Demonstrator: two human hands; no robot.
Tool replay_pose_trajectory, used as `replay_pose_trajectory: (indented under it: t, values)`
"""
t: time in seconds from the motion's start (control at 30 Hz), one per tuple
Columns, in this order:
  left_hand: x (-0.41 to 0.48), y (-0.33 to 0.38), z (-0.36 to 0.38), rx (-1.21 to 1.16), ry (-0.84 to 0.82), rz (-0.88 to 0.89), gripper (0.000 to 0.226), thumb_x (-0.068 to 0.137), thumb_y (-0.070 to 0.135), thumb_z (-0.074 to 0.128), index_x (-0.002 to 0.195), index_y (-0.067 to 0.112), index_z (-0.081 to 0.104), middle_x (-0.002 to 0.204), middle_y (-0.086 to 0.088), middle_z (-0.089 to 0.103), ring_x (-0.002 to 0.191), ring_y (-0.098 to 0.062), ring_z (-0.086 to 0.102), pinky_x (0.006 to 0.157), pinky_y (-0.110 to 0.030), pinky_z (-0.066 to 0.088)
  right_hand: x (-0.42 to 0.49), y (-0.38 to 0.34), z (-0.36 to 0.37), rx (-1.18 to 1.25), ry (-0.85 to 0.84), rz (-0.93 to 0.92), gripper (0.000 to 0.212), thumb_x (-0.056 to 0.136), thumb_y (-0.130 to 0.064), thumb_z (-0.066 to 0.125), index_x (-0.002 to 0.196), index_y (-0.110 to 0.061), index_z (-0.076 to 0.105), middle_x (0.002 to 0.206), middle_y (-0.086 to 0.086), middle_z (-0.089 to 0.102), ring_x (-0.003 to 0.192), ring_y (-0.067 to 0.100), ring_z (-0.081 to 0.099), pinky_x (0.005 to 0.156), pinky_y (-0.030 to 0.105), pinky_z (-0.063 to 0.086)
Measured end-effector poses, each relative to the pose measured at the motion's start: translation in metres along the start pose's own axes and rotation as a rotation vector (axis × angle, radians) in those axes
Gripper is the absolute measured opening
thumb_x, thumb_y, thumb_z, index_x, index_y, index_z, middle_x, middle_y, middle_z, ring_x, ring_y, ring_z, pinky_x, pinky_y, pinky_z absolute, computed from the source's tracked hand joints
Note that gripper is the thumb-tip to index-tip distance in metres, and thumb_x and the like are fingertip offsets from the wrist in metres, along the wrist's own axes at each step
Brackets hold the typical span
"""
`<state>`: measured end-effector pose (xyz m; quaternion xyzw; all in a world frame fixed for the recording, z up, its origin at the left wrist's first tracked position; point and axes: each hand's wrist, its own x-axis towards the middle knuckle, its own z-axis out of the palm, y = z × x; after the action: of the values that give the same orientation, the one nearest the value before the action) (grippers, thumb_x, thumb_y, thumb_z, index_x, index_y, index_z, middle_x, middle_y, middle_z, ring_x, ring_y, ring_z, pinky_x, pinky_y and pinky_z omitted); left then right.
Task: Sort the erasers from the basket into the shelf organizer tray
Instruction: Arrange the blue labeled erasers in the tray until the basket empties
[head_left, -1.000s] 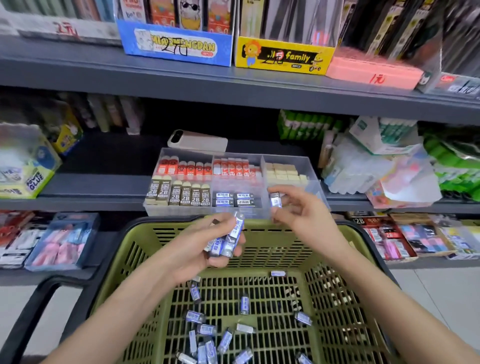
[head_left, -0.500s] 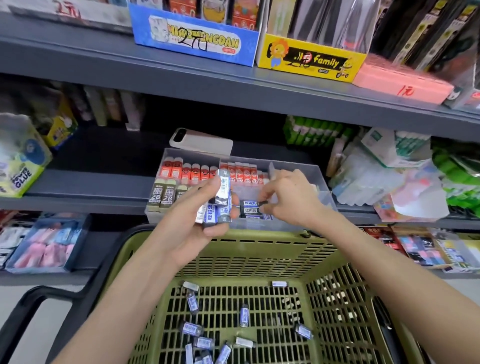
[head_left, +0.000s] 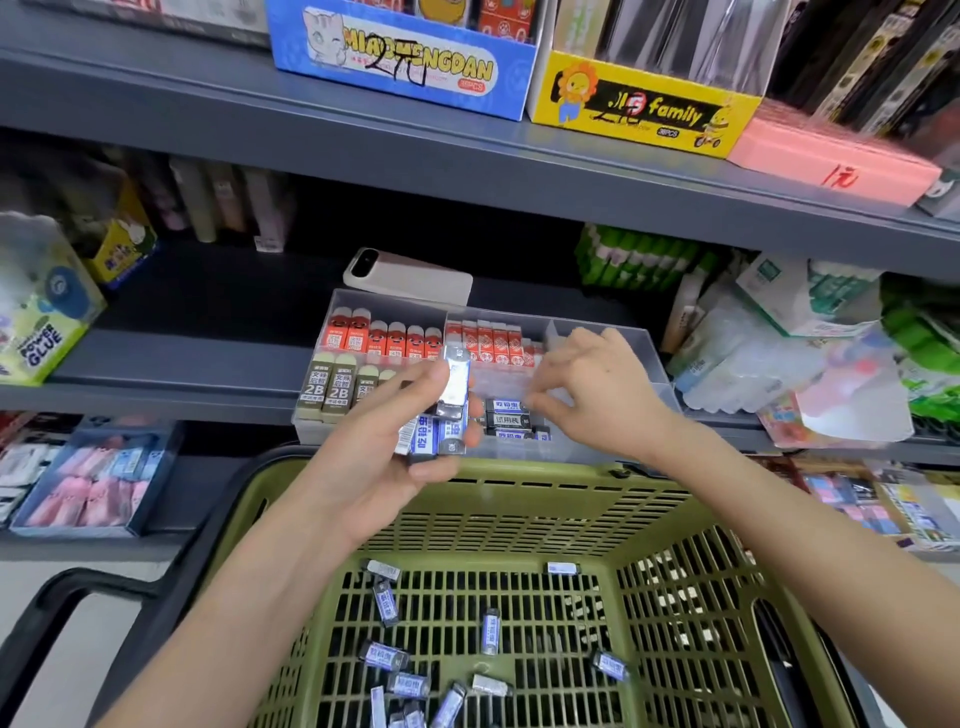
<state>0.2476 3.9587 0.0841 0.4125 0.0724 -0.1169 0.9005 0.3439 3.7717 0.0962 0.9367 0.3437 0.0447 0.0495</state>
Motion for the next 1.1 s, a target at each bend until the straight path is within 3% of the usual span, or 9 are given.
replay_pose_trajectory:
  t: [0.07,0.13,0.27,0.43,0.53,0.63,0.87,1.03,1.1]
  values:
    - [0.000,0.000,0.000,0.026,-0.012,-0.001,0.036,0.079,0.026,0.059,0.108,0.003,0.054,0.076,-0.010,0.061,0.056,-0.017,0.056,0.032,-0.015,0.031,-0.005,-0.012,-0.015,0.531,0.158,0.103,0.019,0.091,-0.035,0.056,0.095,-0.026,0.072,0.087,-0.017,0.066,0.088,0.012,0.053,0.083,0.028,0.037]
    - [0.000,-0.001,0.000,0.063,-0.018,-0.004,0.039,0.080,0.026,0.058,0.111,0.002,0.054,0.076,-0.010,0.059,0.055,-0.016,0.055,0.031,-0.015,0.030,-0.007,-0.027,-0.033,0.979,0.147,0.089,0.014,0.088,-0.028,0.062,0.098,-0.024,0.070,0.083,-0.015,0.065,0.076,-0.001,0.054,0.072,0.011,0.040]
    - [-0.001,-0.001,-0.002,0.120,-0.026,0.016,0.039,0.082,0.027,0.058,0.110,0.000,0.058,0.074,-0.010,0.057,0.055,-0.015,0.054,0.031,-0.015,0.029,-0.004,-0.050,-0.047,1.053,0.021,0.012,0.001,0.084,-0.022,0.068,0.084,-0.022,0.068,0.069,-0.014,0.061,0.062,-0.004,0.048,0.059,0.008,0.035]
    - [-0.004,0.005,-0.008,0.058,0.047,0.104,0.026,0.081,0.027,0.058,0.091,0.005,0.070,0.073,-0.009,0.061,0.056,-0.014,0.055,0.032,-0.015,0.031,0.009,-0.037,-0.047,1.551,0.114,0.268,0.011,0.084,0.001,0.062,0.083,-0.009,0.060,0.067,0.004,0.061,0.055,0.012,0.052,0.053,0.020,0.045]
    - [-0.006,0.008,-0.011,-0.028,0.116,0.160,0.022,0.080,0.022,0.057,0.089,0.006,0.069,0.072,-0.006,0.062,0.056,-0.013,0.057,0.032,-0.014,0.031,0.013,-0.028,-0.032,1.412,0.079,0.425,0.020,0.083,0.008,0.058,0.090,-0.011,0.061,0.064,0.010,0.061,0.048,0.012,0.053,0.048,0.022,0.048]
    - [-0.007,0.010,-0.012,-0.078,0.154,0.203,0.019,0.078,0.020,0.057,0.086,0.008,0.070,0.073,-0.006,0.063,0.060,-0.014,0.060,0.033,-0.015,0.032,0.010,-0.033,-0.011,1.201,-0.066,0.476,0.015,0.078,0.006,0.062,0.076,-0.009,0.063,0.060,0.010,0.063,0.044,0.010,0.053,0.046,0.023,0.047]
    - [-0.005,0.005,-0.013,-0.150,0.129,0.209,0.032,0.073,0.002,0.057,0.104,0.007,0.062,0.095,-0.014,0.073,0.092,-0.028,0.071,0.062,-0.026,0.056,0.019,-0.049,0.009,1.127,-0.264,0.500,0.025,0.077,0.001,0.066,0.061,-0.018,0.065,0.070,-0.006,0.065,0.073,0.006,0.057,0.075,0.025,0.043]
    - [-0.003,0.002,-0.015,-0.162,0.094,0.246,0.033,0.077,0.003,0.056,0.111,0.004,0.056,0.110,-0.017,0.069,0.103,-0.033,0.066,0.074,-0.038,0.058,0.025,-0.047,0.004,0.995,-0.413,0.445,0.011,0.083,-0.005,0.062,0.082,-0.010,0.072,0.097,0.002,0.069,0.086,0.007,0.059,0.083,0.024,0.040]
    - [-0.002,0.001,-0.016,-0.161,0.091,0.258,0.031,0.078,0.003,0.056,0.110,0.004,0.056,0.114,-0.016,0.068,0.107,-0.032,0.065,0.080,-0.041,0.057,0.023,-0.046,0.000,1.026,-0.352,0.423,0.013,0.088,-0.010,0.060,0.083,-0.007,0.072,0.098,0.002,0.070,0.076,-0.006,0.057,0.079,0.020,0.040]
